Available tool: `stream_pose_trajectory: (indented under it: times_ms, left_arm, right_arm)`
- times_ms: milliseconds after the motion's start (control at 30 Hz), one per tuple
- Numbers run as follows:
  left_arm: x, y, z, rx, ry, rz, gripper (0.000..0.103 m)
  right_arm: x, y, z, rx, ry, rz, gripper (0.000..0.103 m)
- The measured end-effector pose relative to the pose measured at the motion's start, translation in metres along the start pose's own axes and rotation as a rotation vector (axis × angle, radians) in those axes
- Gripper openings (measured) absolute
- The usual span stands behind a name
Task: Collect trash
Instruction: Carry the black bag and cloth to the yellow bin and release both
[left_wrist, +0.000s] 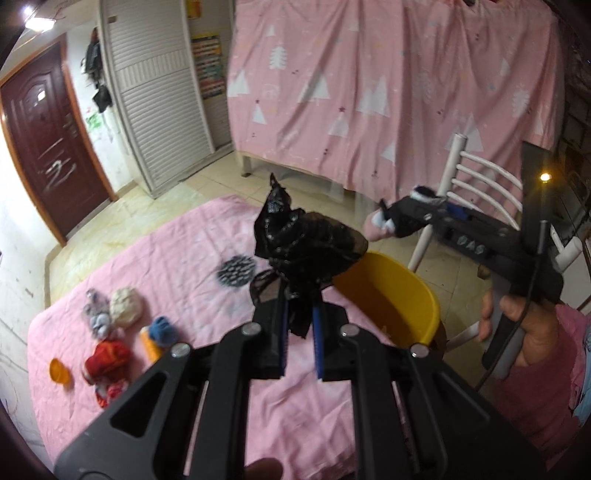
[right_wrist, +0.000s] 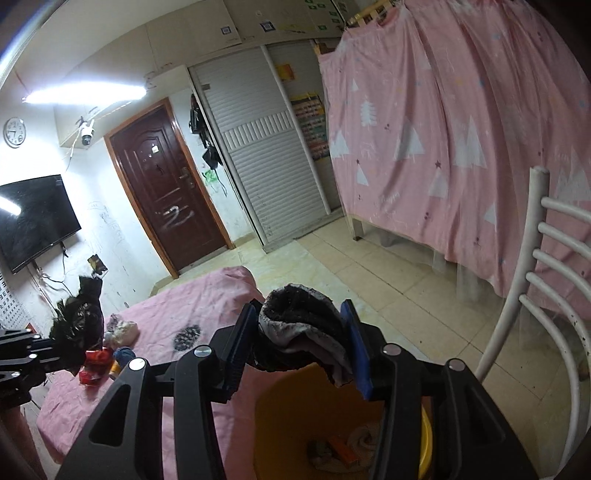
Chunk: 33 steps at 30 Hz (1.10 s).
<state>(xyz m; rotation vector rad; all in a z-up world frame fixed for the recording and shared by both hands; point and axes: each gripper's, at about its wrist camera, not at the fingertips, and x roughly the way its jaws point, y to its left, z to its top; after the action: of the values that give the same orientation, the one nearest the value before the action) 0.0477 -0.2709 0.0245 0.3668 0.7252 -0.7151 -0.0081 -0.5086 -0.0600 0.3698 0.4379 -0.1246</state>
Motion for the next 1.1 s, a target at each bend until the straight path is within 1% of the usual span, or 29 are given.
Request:
stream_pose_trajectory:
  times_ms: [33,100,133,167,333,400,467,500,567,733,1100]
  left_arm:
    - [0.002,-0.007,0.005,0.013,0.000,-0.007,0.010]
    - [0.005,-0.019,0.011,0.031,0.000,-0.017,0.010]
    - [0.006,-0.023,0.013,0.037,-0.002,-0.021,0.010]
    - [0.007,-0.027,0.016,0.044,-0.002,-0.025,0.010]
    - [0.018,-0.044,0.029,0.046,0.016,-0.062,0.010]
    - [0.023,-0.049,0.034,0.039,0.025,-0.080,0.023]
    - [0.026,-0.053,0.037,0.037,0.022,-0.093,0.060]
    - [0.026,-0.056,0.038,0.037,0.008,-0.102,0.063]
    - [0.027,-0.060,0.038,0.048,-0.002,-0.108,0.064]
    - [0.031,-0.061,0.035,0.044,0.016,-0.103,0.064]
    - [0.020,-0.025,0.029,-0.032,0.011,-0.084,0.064]
  right_arm:
    - [0.001,-0.001,0.000,0.003,0.007,-0.002,0.047]
    - [0.008,-0.001,-0.001,0.008,0.028,-0.003,0.057]
    - [0.011,-0.004,-0.002,0.013,0.035,-0.009,0.066]
    - [0.011,-0.006,-0.003,0.018,0.033,-0.014,0.069]
    - [0.003,-0.021,-0.002,0.061,0.002,-0.042,0.069]
    - [-0.003,-0.030,-0.001,0.083,-0.022,-0.058,0.069]
    - [-0.007,-0.039,0.001,0.103,-0.037,-0.066,0.069]
    - [-0.009,-0.043,0.002,0.112,-0.044,-0.069,0.069]
    - [-0.013,-0.050,0.001,0.129,-0.053,-0.075,0.069]
    - [-0.013,-0.050,0.000,0.135,-0.051,-0.059,0.069]
    - [-0.004,-0.019,0.001,0.086,-0.024,-0.014,0.070]
